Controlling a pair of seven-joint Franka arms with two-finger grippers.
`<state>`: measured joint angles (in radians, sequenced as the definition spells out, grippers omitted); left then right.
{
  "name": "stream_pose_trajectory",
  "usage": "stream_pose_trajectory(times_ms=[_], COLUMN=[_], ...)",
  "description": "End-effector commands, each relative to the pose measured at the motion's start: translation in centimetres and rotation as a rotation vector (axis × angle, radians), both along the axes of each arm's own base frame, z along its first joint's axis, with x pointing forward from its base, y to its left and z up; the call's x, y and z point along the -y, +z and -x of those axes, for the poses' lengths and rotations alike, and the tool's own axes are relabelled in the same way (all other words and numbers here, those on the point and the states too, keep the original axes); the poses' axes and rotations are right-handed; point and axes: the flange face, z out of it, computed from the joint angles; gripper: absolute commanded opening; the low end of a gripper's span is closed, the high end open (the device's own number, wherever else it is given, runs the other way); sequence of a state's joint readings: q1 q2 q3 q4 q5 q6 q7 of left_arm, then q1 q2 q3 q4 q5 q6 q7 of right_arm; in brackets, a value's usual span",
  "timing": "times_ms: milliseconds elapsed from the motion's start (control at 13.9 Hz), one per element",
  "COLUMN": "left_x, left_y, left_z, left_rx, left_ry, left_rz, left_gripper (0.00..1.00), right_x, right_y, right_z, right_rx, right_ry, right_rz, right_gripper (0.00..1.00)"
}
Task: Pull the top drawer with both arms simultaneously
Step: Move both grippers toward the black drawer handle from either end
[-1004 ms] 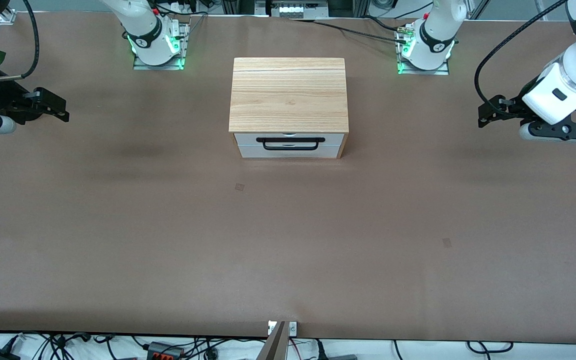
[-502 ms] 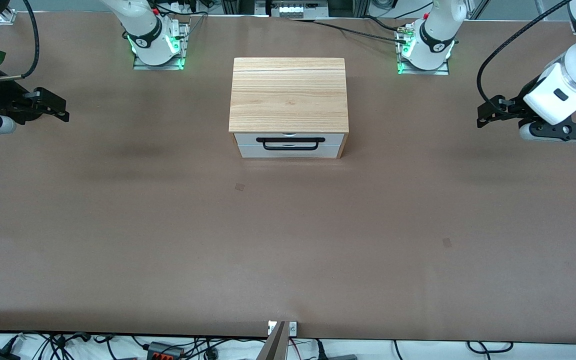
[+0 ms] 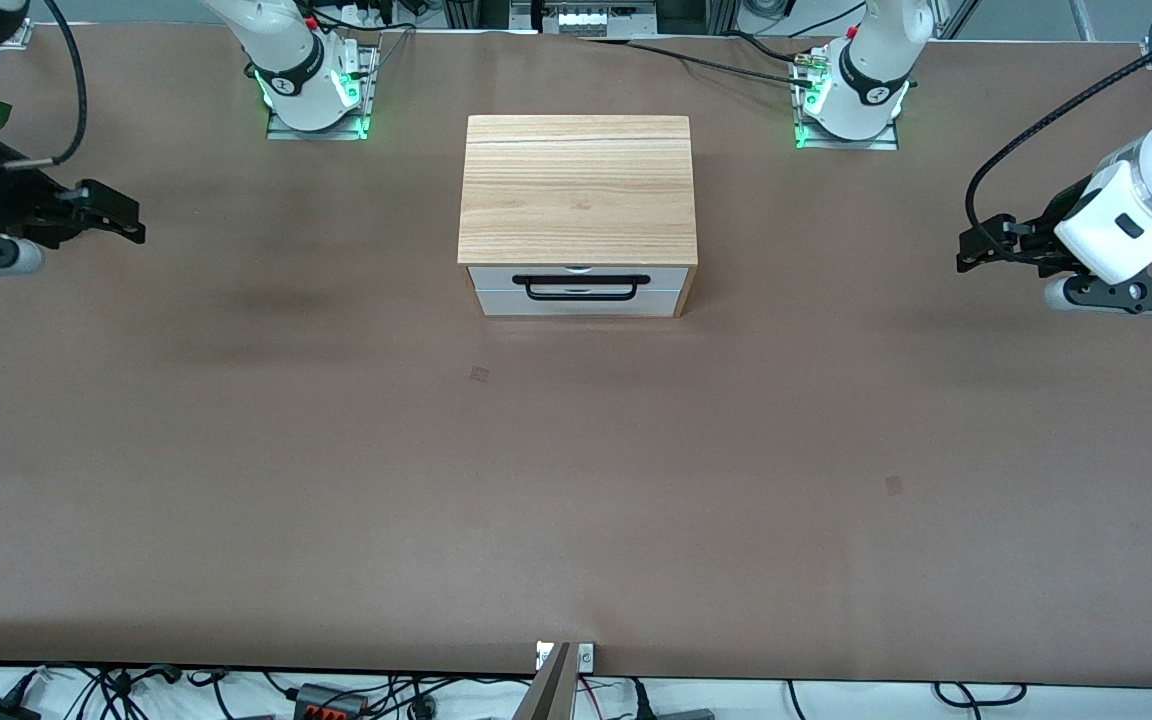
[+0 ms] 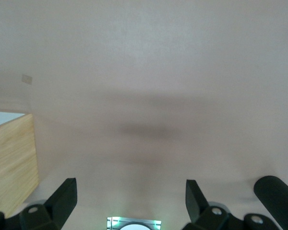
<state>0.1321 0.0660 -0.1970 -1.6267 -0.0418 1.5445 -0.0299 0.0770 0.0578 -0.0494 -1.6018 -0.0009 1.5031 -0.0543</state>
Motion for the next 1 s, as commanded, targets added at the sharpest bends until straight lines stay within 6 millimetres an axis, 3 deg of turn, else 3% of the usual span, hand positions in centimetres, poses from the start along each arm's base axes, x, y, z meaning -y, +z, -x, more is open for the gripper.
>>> stream_pose_trajectory(times_ms=[0,143,215,287,359,430,574,717,789,932], left_x=[0.0,0.4,1.4,2.8,5.6,7.0,8.6,10.5,12.6,13.7], left_y=[0.1,0.4,0.2,-1.4,-3.6,-4.4,-7.3,-10.4,-12.0,-16.1], left_z=[0.0,-0.1,0.0,-0.4,-1.1,-1.6,-3.2,-5.0,-5.4,-6.8], left_rx=[-0.032,-0.037,-0.048,-0.074,-0.115,-0.106,-0.123,-0.103,-0.097,-0.081], left_ry=[-0.023,-0.029,-0.033,-0.043,-0.086,-0.096,-0.049,-0.06,-0.093,-0.15], left_rz=[0.014,0.035,0.084,0.13,0.149,0.186,0.348,0.427,0.483,0.582], left_gripper=[1.0,1.0,1.0,1.0,1.0,1.0,1.0,1.0,1.0,1.0], right_x=[-0.9,-3.3,-4.9,-5.7,-7.6,-8.8,-10.7,-12.8,-14.0,-16.6], right_y=[-2.7,-3.7,-5.7,-7.3,-8.5,-9.2,-12.0,-13.6,-14.7,-15.6], right_z=[-1.5,-1.7,-1.8,-1.9,-1.9,-2.0,-2.6,-3.3,-3.6,-3.7], right_rx=[-0.049,-0.074,-0.125,-0.177,-0.215,-0.232,-0.3,-0.323,-0.331,-0.326], right_ry=[0.014,0.052,0.068,0.074,0.091,0.086,0.052,0.015,-0.002,-0.025], right_rz=[-0.019,-0.06,-0.09,-0.109,-0.142,-0.211,-0.366,-0.527,-0.586,-0.671], right_gripper=[1.0,1.0,1.0,1.0,1.0,1.0,1.0,1.0,1.0,1.0])
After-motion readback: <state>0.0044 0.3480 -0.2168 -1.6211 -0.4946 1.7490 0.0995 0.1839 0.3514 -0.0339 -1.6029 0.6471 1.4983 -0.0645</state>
